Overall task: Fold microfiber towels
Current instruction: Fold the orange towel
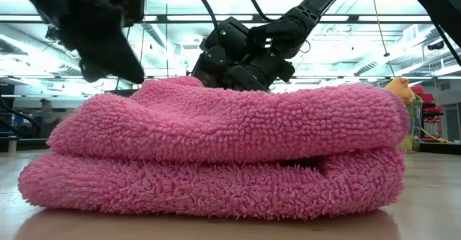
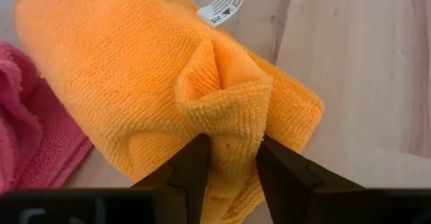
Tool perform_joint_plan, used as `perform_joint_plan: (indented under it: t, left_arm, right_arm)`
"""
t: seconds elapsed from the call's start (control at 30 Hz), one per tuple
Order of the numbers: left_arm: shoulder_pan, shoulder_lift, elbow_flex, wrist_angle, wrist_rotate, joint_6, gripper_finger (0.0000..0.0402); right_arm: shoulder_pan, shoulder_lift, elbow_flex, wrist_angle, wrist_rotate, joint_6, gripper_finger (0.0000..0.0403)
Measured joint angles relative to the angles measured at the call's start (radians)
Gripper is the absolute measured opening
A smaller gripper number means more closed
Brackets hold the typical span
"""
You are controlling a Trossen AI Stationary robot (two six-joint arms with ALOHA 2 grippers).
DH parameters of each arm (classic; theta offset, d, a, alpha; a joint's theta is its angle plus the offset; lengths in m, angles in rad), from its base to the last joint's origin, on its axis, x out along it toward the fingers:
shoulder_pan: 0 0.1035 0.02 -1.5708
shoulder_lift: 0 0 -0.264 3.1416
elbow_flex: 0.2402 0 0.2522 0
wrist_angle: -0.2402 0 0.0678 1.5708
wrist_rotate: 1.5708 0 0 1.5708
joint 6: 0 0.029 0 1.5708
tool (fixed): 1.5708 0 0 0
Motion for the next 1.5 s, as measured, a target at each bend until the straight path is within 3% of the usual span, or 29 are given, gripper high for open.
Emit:
perform_joint_plan:
  t: [0.23, 0.53, 0.77, 1.0, 1.17, 1.5]
  left_arm:
    - [0.062, 0.013, 0.001, 0.075, -0.065, 0.022, 0.0031]
    - [0.091, 0.233, 0.000, 0.175, 0.012, 0.076, 0.0012]
    - [0.121, 0.364, 0.003, 0.190, 0.003, 0.144, 0.0019]
    - [0.115, 0.366, 0.003, 0.192, 0.004, 0.144, 0.0010]
    - [0.114, 0.358, 0.002, 0.187, 0.013, 0.136, 0.0021]
    - [0.113, 0.346, -0.001, 0.191, 0.022, 0.136, 0.0016]
  right_arm:
    - [0.000, 0.000, 0.000, 0.001, 0.000, 0.046, 0.0132]
    - [-0.014, 0.000, 0.000, 0.002, -0.001, 0.140, 0.0131]
    - [-0.018, -0.008, -0.001, -0.027, -0.046, 0.186, 0.0131]
    - [-0.016, -0.149, -0.001, -0.174, -0.025, -0.026, 0.0129]
    - [0.030, -0.183, -0.001, -0.137, -0.054, -0.088, 0.0131]
    - [0.073, -0.007, -0.001, 0.069, -0.001, -0.073, 0.0120]
